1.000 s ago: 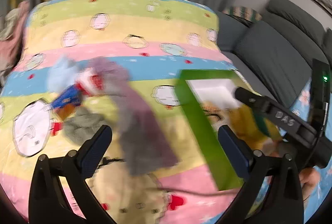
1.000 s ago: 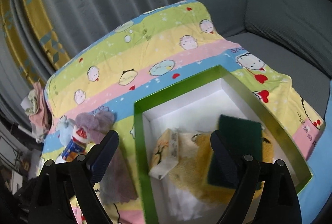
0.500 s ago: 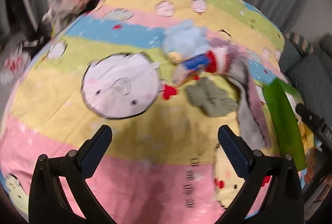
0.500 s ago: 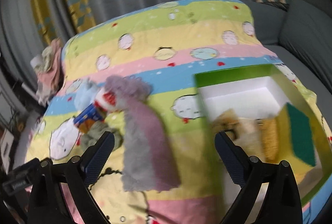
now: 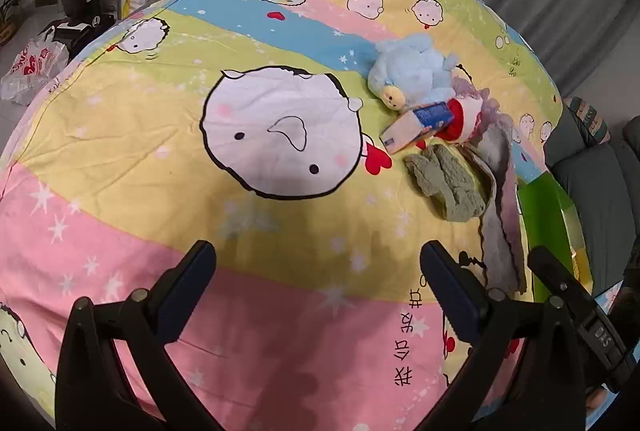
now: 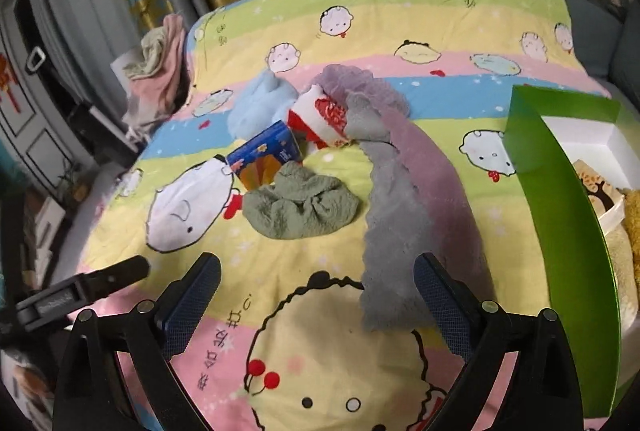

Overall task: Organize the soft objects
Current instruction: 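Move the right gripper back from the box to the pile, then close the right gripper on the blue Tempo tissue pack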

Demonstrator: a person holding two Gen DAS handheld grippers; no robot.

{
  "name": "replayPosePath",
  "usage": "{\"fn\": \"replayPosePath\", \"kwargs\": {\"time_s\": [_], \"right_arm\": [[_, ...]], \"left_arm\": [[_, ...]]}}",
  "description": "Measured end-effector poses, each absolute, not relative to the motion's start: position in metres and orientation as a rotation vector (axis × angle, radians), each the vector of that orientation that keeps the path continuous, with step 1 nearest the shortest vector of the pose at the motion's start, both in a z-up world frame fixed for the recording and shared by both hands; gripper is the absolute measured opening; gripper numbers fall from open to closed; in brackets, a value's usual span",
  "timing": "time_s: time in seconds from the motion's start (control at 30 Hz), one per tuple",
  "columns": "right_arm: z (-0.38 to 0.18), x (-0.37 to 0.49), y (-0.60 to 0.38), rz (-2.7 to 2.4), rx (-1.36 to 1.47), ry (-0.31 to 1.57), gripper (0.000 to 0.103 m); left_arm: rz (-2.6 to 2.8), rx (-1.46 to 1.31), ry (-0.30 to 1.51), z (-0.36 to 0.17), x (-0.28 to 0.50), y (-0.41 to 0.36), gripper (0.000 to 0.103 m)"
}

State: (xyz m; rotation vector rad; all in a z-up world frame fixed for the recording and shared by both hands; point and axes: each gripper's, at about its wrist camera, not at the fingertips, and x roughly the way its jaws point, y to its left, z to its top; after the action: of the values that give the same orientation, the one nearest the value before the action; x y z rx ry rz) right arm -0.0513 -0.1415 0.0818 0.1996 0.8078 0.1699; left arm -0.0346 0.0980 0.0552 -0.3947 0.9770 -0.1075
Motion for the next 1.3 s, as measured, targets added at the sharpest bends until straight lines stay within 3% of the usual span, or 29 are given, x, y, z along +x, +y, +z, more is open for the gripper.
{"fn": "replayPosePath", "kwargs": {"time_s": [0.47, 0.67, 0.9, 1.03, 1.3], "right_arm": [[0.081, 0.075, -0.078, 0.168, 0.34, 0.963, 0.097], [0.057, 0.113, -0.06, 0.066, 0.339, 1.082, 0.064], [0.049, 0.107, -0.062, 0.058, 0.32, 1.09, 0.036], [0.071, 0.077, -0.069, 0.139, 0.329, 1.023, 0.031], [0.084, -0.004, -0.073, 0.354, 0.303, 1.023, 0.03]], "left_arm": [[-0.006, -0.443, 0.998, 0.054, -0.027, 0.135, 0.102], [0.047, -0.428, 0.979, 0.059, -0.029, 0.142, 0.102], [0.053, -0.442, 0.98, 0.061, -0.028, 0.148, 0.102], [0.058, -0.44, 0.974, 0.062, -0.03, 0.146, 0.102], [0.059, -0.431, 0.976, 0.061, -0.031, 0.141, 0.102]]}}
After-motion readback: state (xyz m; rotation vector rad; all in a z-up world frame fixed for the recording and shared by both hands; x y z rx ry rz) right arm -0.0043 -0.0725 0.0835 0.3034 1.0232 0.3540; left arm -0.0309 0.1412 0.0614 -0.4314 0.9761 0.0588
